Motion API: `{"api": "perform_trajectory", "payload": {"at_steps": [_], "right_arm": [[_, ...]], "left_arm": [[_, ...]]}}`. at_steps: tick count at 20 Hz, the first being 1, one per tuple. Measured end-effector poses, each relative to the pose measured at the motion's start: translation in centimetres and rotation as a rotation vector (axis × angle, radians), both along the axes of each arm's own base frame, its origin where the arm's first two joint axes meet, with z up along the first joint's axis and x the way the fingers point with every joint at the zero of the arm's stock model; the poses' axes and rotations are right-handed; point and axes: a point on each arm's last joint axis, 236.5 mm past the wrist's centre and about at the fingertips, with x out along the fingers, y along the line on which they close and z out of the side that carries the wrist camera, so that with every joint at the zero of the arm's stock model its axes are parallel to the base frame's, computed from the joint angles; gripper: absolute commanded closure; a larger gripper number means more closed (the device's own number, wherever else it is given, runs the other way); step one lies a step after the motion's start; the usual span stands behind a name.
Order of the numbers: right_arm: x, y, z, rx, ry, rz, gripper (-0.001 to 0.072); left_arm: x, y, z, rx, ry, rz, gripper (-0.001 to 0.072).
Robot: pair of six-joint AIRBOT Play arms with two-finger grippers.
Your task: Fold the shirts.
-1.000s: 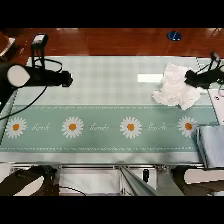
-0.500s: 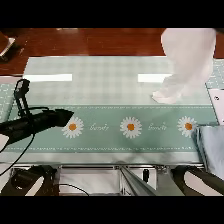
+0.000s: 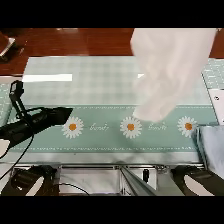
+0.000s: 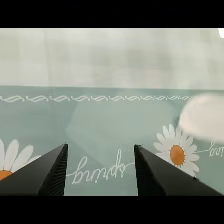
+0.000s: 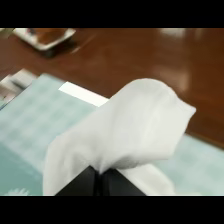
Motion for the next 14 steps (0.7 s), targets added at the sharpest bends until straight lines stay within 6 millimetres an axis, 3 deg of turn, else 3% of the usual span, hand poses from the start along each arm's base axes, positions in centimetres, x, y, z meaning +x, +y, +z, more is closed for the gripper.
{"api": "perform_trajectory", "payload": {"at_steps": [4, 9, 10, 11, 12, 14], "right_arm": [[-1.6, 6.7, -8.6, -0.011, 0.208, 0.161, 0.0691], [-2.9, 13.3, -23.3, -0.053, 0.510, 0.225, 0.0669], [-3.5, 14.5, -25.7, -0.064, 0.561, 0.236, 0.0437], [-3.9, 15.8, -27.8, -0.063, 0.609, 0.245, 0.0306], [-4.3, 16.7, -29.6, -0.067, 0.650, 0.249, 0.0305], [-3.8, 16.8, -31.5, -0.071, 0.686, 0.231, 0.0307]], "left_arm": [[0.3, 0.0, 0.3, -0.011, -0.011, 0.012, 0.0201], [0.1, 0.1, -0.6, -0.009, 0.032, 0.016, 0.0201], [-0.1, 0.0, -1.3, -0.001, 0.062, 0.008, 0.0201], [-0.4, -0.2, -2.1, 0.005, 0.099, -0.002, 0.0201], [-0.7, -0.4, -2.8, 0.006, 0.135, -0.010, 0.0201], [-1.5, -0.8, -4.4, 0.012, 0.215, -0.031, 0.0201]]}}
